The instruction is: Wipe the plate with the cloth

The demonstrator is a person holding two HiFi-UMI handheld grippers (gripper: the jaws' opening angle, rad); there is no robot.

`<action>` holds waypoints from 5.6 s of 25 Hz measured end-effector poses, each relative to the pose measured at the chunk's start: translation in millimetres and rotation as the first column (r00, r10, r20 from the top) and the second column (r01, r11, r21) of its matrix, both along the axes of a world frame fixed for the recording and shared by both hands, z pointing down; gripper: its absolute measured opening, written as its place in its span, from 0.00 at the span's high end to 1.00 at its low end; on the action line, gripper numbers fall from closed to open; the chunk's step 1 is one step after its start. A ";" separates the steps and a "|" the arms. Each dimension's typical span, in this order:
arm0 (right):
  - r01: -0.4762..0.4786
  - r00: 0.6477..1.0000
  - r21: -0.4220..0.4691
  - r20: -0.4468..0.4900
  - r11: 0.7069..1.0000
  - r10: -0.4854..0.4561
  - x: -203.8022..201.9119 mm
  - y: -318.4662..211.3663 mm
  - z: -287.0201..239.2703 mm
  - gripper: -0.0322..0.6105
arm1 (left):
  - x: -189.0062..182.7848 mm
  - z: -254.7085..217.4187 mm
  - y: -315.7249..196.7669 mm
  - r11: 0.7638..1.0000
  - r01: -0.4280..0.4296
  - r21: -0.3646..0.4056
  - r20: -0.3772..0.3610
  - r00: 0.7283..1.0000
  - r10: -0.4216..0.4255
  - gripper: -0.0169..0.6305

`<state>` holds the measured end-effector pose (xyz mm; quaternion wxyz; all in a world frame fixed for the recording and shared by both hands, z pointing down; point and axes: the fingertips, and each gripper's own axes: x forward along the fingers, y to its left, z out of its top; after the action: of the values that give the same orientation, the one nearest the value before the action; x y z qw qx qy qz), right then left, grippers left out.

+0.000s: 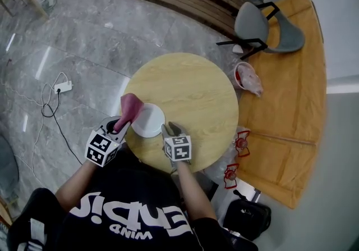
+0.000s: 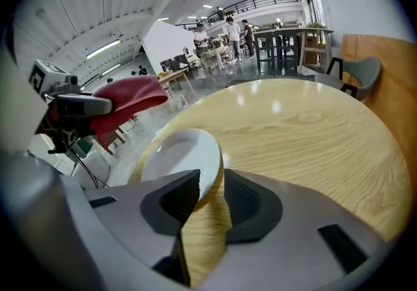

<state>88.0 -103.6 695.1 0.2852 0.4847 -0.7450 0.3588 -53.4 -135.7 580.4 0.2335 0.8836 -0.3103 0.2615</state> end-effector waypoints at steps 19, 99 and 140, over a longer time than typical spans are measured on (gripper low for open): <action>0.021 1.000 -0.075 0.023 0.997 -0.019 -11.7 -4.6 23.6 0.79 | 4.3 20.7 4.3 1.000 -0.011 -0.025 0.037 0.999 0.012 0.90; -0.074 0.996 -0.082 0.040 0.994 0.077 -7.0 -5.8 22.1 0.80 | 70.6 122.7 -16.1 0.964 -0.196 -0.178 0.246 0.940 0.237 0.90; -0.118 0.992 -0.064 0.043 0.991 0.121 -9.9 -4.5 22.3 0.80 | 88.7 108.9 52.5 0.934 -0.296 -0.202 0.193 0.923 0.334 0.90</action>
<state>78.1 -108.1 717.4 0.2603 0.5109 -0.7098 0.4092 35.2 -83.2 689.3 0.2260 0.8639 -0.1646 0.4190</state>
